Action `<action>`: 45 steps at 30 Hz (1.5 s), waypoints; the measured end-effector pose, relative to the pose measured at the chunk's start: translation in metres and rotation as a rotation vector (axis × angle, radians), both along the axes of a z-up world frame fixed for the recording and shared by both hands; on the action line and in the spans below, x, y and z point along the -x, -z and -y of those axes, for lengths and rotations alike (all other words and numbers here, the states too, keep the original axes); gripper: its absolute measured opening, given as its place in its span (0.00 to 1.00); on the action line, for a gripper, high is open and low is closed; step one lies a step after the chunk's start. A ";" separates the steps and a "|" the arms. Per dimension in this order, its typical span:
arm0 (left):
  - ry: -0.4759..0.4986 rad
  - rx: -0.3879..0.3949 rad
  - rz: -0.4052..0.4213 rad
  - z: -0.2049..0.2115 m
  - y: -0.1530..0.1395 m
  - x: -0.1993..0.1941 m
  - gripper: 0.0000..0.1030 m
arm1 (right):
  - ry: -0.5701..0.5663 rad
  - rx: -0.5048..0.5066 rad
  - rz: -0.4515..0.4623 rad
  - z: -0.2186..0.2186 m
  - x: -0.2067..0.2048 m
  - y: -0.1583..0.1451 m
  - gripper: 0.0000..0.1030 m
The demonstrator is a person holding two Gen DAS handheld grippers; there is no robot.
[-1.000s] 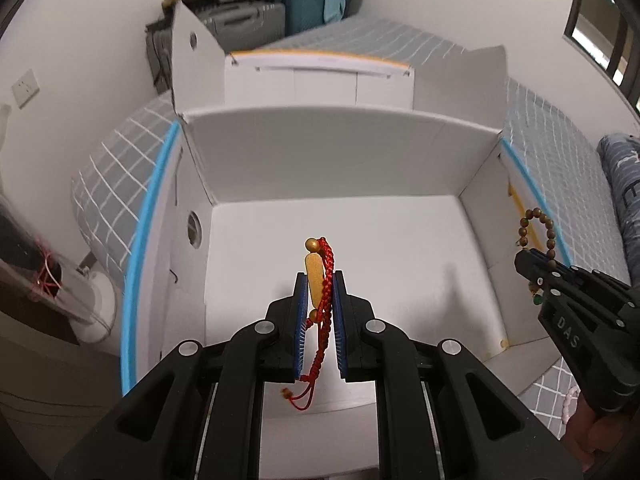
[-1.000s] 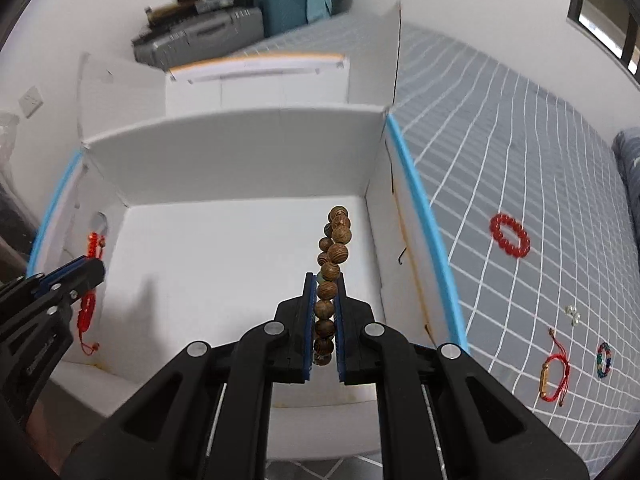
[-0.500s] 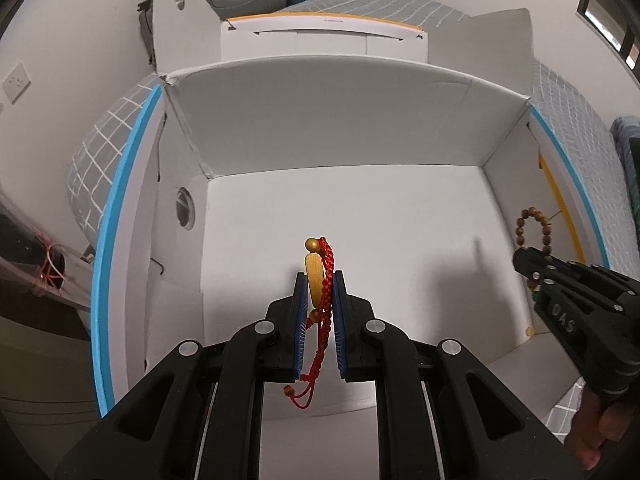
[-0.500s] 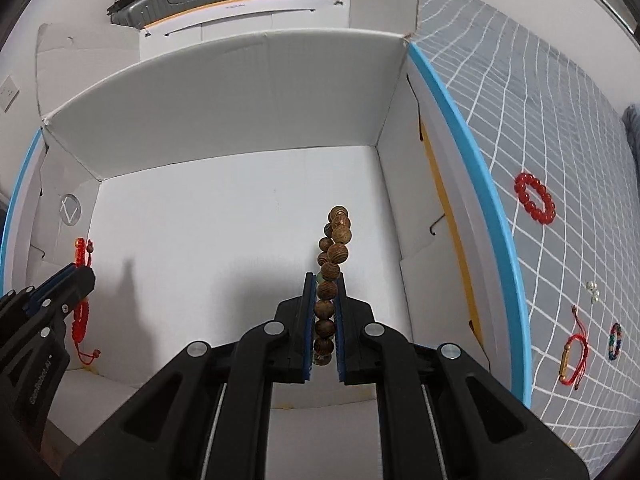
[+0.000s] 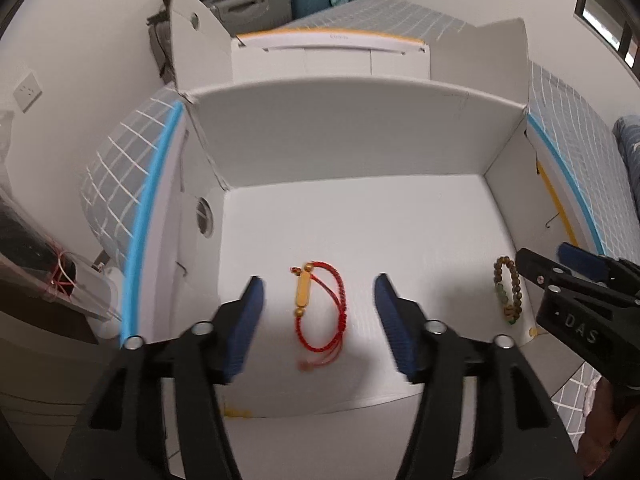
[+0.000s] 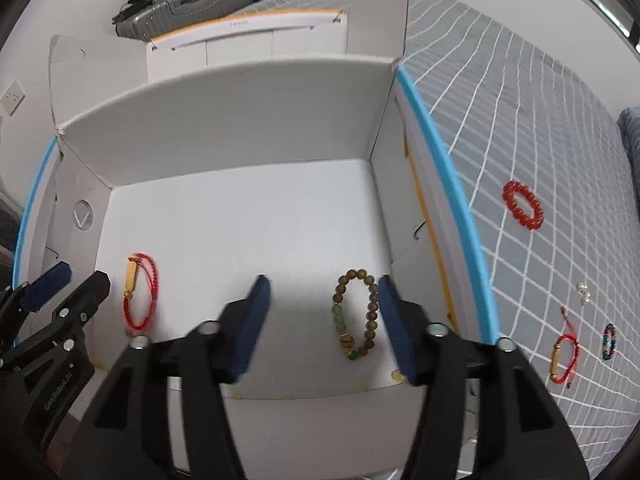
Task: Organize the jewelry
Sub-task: 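Open both tools to drop the bracelets into the box, then move both tools back over the remaining bracelets on the bed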
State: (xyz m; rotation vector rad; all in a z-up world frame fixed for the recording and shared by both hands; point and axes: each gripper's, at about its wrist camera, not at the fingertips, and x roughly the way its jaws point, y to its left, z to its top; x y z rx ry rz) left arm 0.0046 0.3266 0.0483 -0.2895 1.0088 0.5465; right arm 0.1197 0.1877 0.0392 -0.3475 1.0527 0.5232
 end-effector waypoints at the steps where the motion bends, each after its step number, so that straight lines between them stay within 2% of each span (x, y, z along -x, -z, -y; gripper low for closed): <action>1: -0.003 -0.010 0.005 0.001 -0.002 0.002 0.65 | -0.001 -0.003 0.006 0.001 0.001 -0.003 0.62; 9: -0.013 -0.046 0.059 0.003 -0.016 0.010 0.84 | 0.025 -0.051 0.041 0.016 0.006 -0.022 0.76; 14: 0.002 -0.076 0.089 0.017 -0.026 0.013 0.91 | 0.041 -0.091 0.073 0.038 0.011 -0.036 0.89; 17: 0.029 -0.105 0.112 0.032 -0.034 0.015 0.94 | 0.050 -0.106 0.091 0.057 0.016 -0.044 0.92; 22: 0.093 -0.119 0.142 0.063 -0.044 0.012 0.95 | 0.088 -0.125 0.133 0.099 0.024 -0.059 0.93; 31: 0.229 -0.097 0.175 0.132 -0.049 -0.002 0.94 | 0.198 -0.111 0.214 0.202 0.039 -0.079 0.93; 34: 0.288 -0.059 0.185 0.159 -0.045 -0.007 0.94 | 0.251 -0.099 0.227 0.244 0.046 -0.076 0.93; 40: 0.407 -0.032 0.200 0.224 -0.040 -0.018 0.94 | 0.346 -0.087 0.226 0.315 0.056 -0.061 0.93; 45: 0.491 -0.017 0.194 0.269 -0.028 -0.026 0.94 | 0.401 -0.088 0.209 0.355 0.064 -0.041 0.93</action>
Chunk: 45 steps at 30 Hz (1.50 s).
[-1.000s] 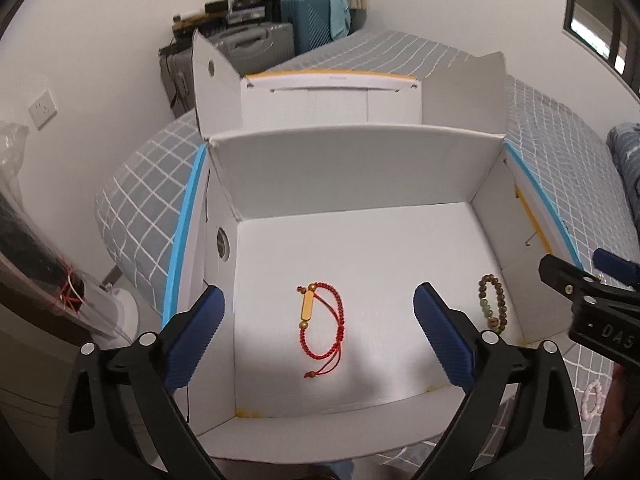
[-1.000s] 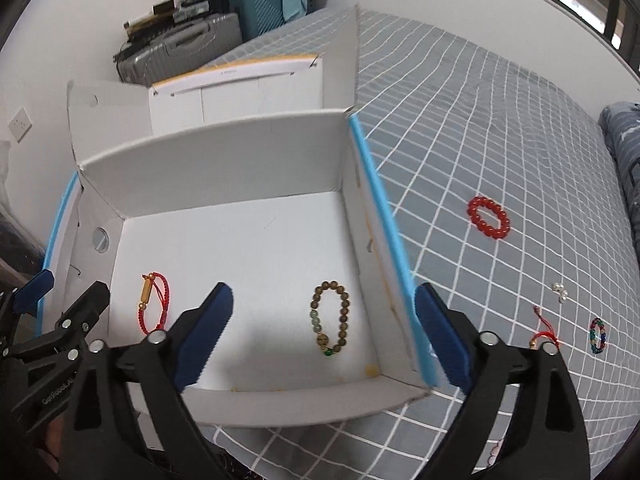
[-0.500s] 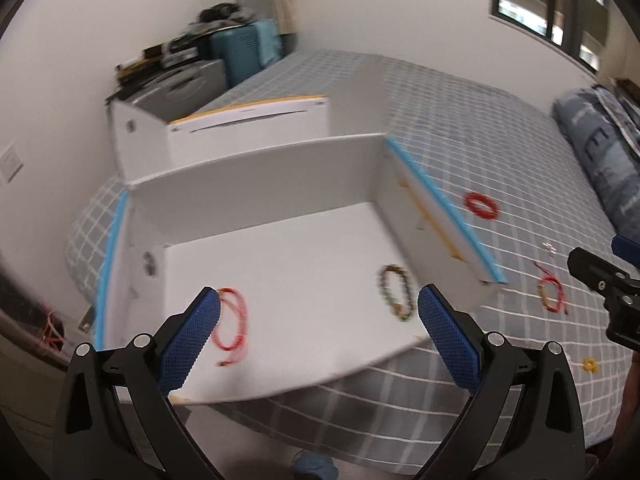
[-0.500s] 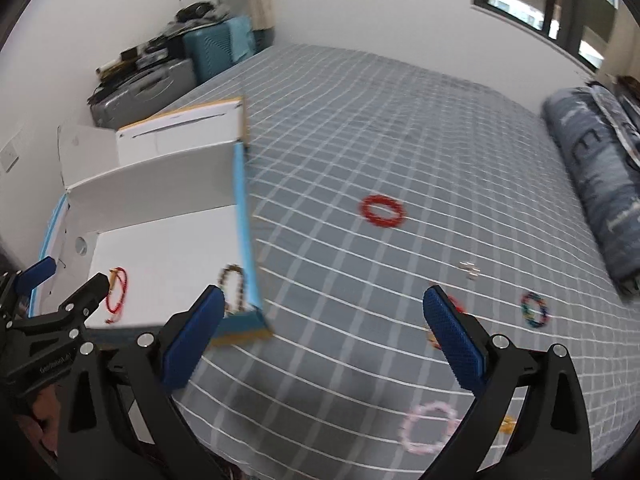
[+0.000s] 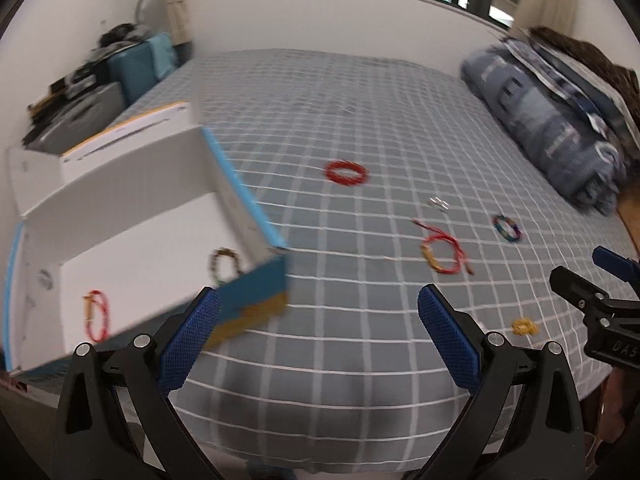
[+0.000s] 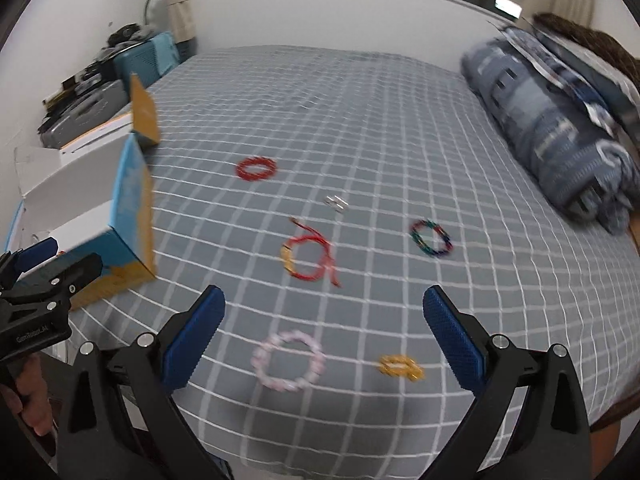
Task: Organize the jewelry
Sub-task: 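Move both tools back over the remaining bracelets on the bed, then grasp the pink bead bracelet with the left tool while the right tool grasps the yellow bead bracelet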
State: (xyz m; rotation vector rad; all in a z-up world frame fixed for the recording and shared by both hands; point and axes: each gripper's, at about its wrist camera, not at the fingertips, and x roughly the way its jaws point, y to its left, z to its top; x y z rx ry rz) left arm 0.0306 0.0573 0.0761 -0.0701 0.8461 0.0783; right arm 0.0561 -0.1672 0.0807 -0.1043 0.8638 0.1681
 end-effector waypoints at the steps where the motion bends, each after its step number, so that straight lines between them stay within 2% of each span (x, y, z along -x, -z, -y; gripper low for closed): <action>1: 0.013 0.001 -0.004 0.008 0.004 -0.002 0.94 | 0.008 -0.001 -0.004 0.006 0.002 0.004 0.93; 8: 0.095 -0.022 -0.030 0.062 0.036 -0.010 0.94 | 0.065 -0.020 -0.052 0.043 0.007 0.045 0.93; 16: 0.132 -0.053 -0.085 0.095 0.075 -0.025 0.94 | 0.100 -0.039 -0.117 0.073 -0.002 0.088 0.93; 23: 0.152 -0.040 -0.131 0.103 0.107 -0.034 0.94 | 0.103 -0.065 -0.161 0.085 -0.011 0.109 0.93; 31: 0.146 -0.030 -0.166 0.107 0.122 -0.041 0.94 | 0.099 -0.045 -0.205 0.078 -0.018 0.130 0.92; 38: 0.141 0.020 -0.197 0.103 0.136 -0.047 0.94 | 0.128 -0.051 -0.247 0.079 -0.026 0.140 0.76; 41: 0.143 0.021 -0.194 0.104 0.137 -0.045 0.88 | 0.131 -0.056 -0.263 0.080 -0.029 0.144 0.69; 43: 0.148 0.019 -0.197 0.105 0.137 -0.045 0.76 | 0.133 -0.049 -0.266 0.079 -0.030 0.146 0.66; 45: 0.152 0.019 -0.199 0.106 0.137 -0.045 0.68 | 0.139 -0.047 -0.270 0.078 -0.031 0.146 0.63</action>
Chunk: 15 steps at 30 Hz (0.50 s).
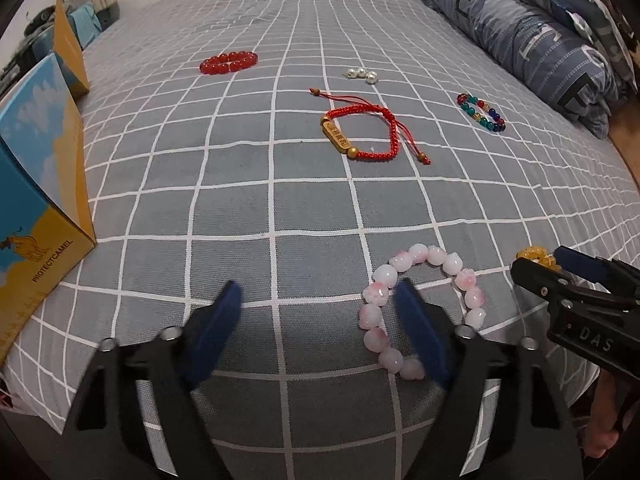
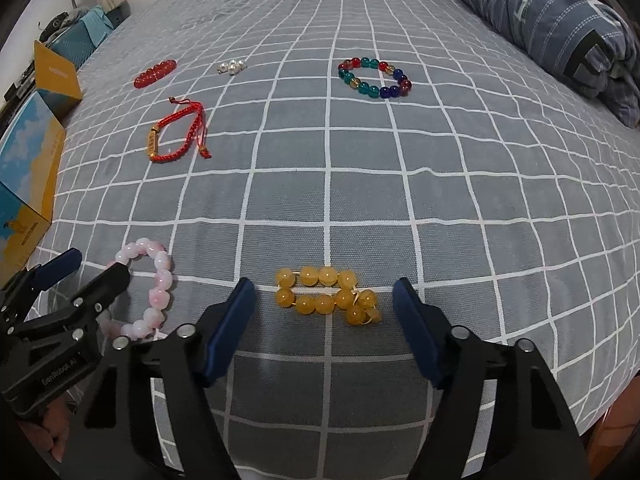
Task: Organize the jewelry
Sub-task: 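Grasp the pink bead bracelet with the left tool while the right tool grasps the yellow bead bracelet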
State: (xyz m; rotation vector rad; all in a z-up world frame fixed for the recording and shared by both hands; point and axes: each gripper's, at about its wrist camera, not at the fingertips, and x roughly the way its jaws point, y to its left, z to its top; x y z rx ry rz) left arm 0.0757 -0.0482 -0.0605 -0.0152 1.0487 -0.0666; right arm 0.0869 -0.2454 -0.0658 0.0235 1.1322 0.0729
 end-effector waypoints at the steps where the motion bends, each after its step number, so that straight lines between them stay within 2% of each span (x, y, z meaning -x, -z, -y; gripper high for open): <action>1: 0.006 0.006 -0.002 0.000 0.000 0.000 0.61 | 0.003 0.001 -0.002 0.000 0.000 0.000 0.60; 4: 0.018 -0.002 -0.006 0.001 -0.002 0.001 0.47 | 0.009 0.004 -0.012 -0.001 -0.001 0.001 0.51; 5: 0.019 -0.009 -0.006 0.001 -0.002 0.001 0.45 | 0.010 0.004 -0.013 -0.001 -0.001 0.001 0.48; 8: 0.020 -0.014 -0.008 0.000 -0.003 0.001 0.29 | 0.012 0.004 -0.020 -0.001 -0.002 0.002 0.42; 10: 0.028 -0.015 -0.011 0.000 -0.004 0.002 0.12 | 0.020 0.003 -0.024 -0.001 -0.002 0.003 0.34; 11: 0.031 -0.008 -0.019 0.000 -0.004 0.002 0.12 | 0.022 0.008 -0.027 -0.001 -0.002 0.003 0.25; 13: 0.031 -0.004 -0.018 0.000 -0.005 0.003 0.11 | 0.023 -0.001 -0.030 -0.001 -0.002 0.002 0.14; 15: 0.040 0.000 -0.013 0.001 -0.008 0.005 0.11 | 0.031 -0.011 -0.027 0.000 -0.001 0.001 0.13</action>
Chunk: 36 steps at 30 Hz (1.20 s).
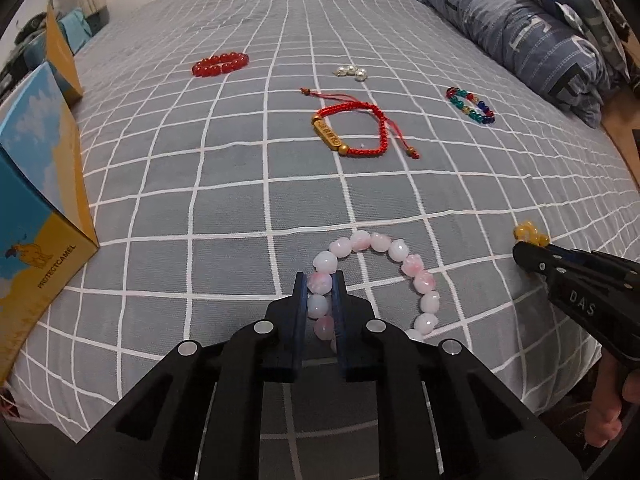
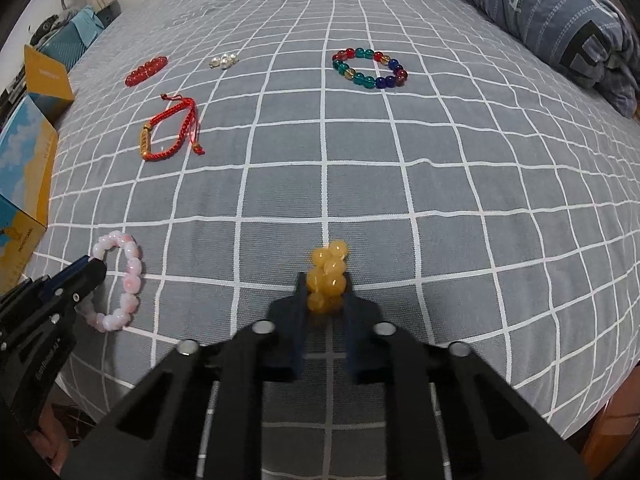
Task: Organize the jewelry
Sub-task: 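Grasp the pink bead bracelet with the left tool while the right tool grasps the yellow bead bracelet, then carry both held bracelets over the open white box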
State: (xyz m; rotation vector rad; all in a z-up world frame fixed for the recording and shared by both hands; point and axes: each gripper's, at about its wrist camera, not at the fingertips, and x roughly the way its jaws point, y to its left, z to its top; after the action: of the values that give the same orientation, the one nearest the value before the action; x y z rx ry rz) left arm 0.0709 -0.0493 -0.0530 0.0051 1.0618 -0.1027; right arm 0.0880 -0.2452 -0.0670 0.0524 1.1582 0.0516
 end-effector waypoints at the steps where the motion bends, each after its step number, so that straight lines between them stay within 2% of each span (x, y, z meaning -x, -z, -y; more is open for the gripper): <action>1: 0.001 0.006 0.004 0.000 -0.002 0.001 0.11 | 0.002 -0.004 0.001 0.000 0.000 0.000 0.12; 15: -0.004 0.047 0.053 -0.007 -0.026 0.007 0.11 | 0.007 -0.012 0.070 -0.002 0.009 -0.016 0.12; 25: -0.004 0.053 0.120 -0.009 -0.046 0.014 0.11 | 0.010 -0.017 0.168 -0.003 0.015 -0.033 0.12; 32: -0.013 0.053 0.191 -0.013 -0.069 0.023 0.11 | 0.006 -0.021 0.243 -0.005 0.019 -0.046 0.12; 36: -0.038 0.023 0.246 -0.016 -0.080 0.028 0.12 | -0.007 -0.011 0.284 -0.009 0.022 -0.054 0.12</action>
State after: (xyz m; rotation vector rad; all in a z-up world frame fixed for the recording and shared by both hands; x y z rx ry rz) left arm 0.0429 -0.0329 0.0270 -0.0230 0.8145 -0.0776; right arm 0.0658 -0.2358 -0.0132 0.0493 0.8739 0.0696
